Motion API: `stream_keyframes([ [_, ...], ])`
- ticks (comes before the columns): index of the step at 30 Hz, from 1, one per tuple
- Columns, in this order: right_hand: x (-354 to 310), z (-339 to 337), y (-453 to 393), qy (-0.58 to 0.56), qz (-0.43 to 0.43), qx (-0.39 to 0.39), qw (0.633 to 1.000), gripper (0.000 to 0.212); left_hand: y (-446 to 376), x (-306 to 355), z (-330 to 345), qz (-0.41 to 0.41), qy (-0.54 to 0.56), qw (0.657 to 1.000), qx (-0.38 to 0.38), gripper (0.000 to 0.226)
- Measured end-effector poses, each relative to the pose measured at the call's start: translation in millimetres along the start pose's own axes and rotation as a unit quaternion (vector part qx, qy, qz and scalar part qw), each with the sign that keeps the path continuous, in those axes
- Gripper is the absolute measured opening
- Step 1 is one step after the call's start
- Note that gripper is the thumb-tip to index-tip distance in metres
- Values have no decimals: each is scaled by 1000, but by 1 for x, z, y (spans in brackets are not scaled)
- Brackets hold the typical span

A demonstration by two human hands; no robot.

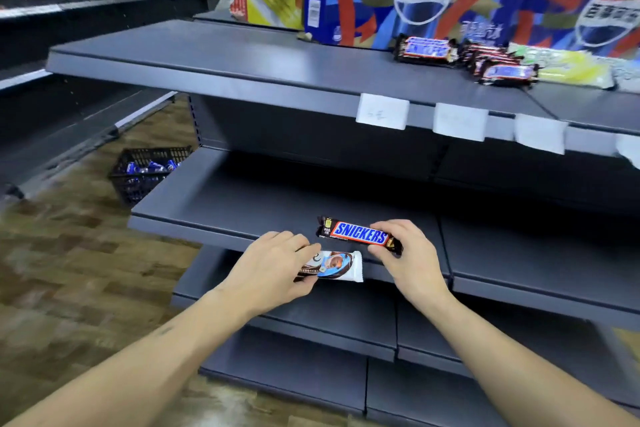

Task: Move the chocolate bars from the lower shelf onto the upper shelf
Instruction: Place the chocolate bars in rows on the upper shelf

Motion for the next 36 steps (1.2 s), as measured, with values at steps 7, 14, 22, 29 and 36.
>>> stream_keyframes([
  [7,-2,-112,56,7,-16,23,1000,32,-4,110,-53,32,43,998,39,30],
  [14,5,-242,102,25,-19,70,997,33,-38,223,-98,90,56,989,103,34],
  [22,8,-358,115,69,-30,126,989,34,-90,301,-144,116,68,978,158,32],
  [29,12,-412,95,92,-53,179,978,34,-132,321,-158,112,58,977,170,33],
  [36,26,-433,52,111,-55,175,977,32,-185,322,-155,119,49,973,191,35],
])
Point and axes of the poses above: each hand's wrist, its own y-axis away from the middle knuckle, its own z-axis out of the palm, x = y × z, the point moved 5 cm from there along -y, towards the middle knuckle, and after that the axes turned 5 degrees about x, right-handed, at the moved point
